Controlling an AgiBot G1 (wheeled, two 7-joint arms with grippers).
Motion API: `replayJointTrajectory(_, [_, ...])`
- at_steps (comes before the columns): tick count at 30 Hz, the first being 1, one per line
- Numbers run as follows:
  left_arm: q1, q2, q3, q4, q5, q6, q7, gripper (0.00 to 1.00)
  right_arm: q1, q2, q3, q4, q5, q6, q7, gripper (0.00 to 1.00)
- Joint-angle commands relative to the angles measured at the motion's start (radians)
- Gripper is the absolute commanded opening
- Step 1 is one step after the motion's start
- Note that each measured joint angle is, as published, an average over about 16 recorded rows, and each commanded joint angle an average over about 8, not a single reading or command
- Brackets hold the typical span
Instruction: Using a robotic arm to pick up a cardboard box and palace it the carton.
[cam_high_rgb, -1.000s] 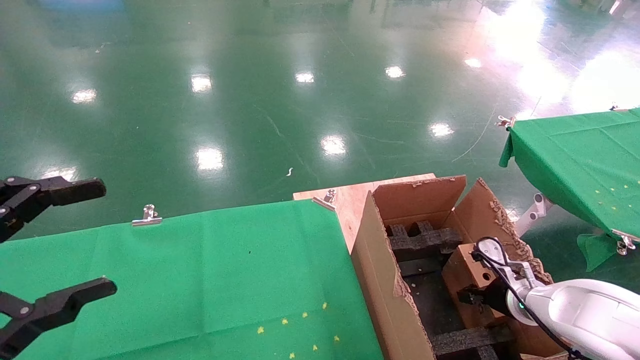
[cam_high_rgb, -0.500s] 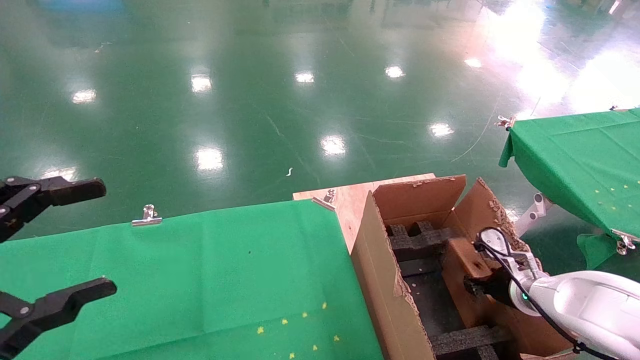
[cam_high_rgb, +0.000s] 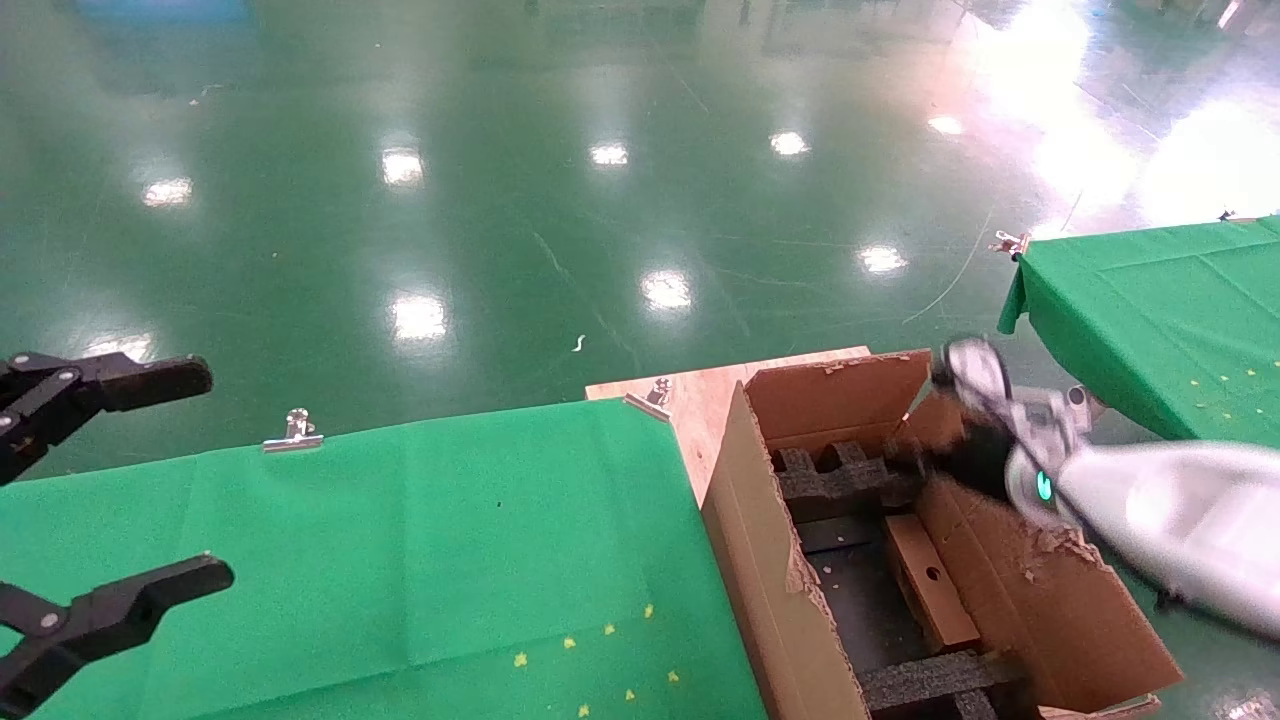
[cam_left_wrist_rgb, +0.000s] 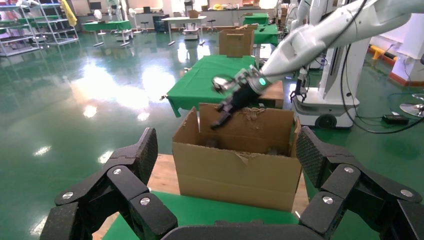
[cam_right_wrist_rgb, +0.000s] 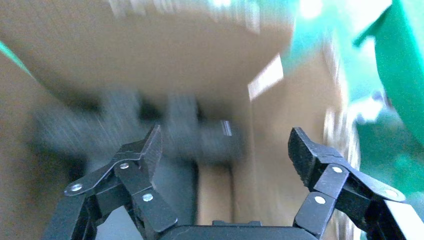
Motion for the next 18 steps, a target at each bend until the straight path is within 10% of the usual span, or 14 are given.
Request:
replayJointTrajectory(1, [0.000,0.000,0.000,0.000,0.000,0.000,0.000,1.00,0.034,0.001,0.015,0.009,0.019,0.018,-0.014,1.00])
replayJointTrajectory(18, [0.000,0.000,0.000,0.000,-0.001,0.000,0.000,1.00,0.202,0.007,0.019,0.022,0.294,0.084,-0.208,1.00])
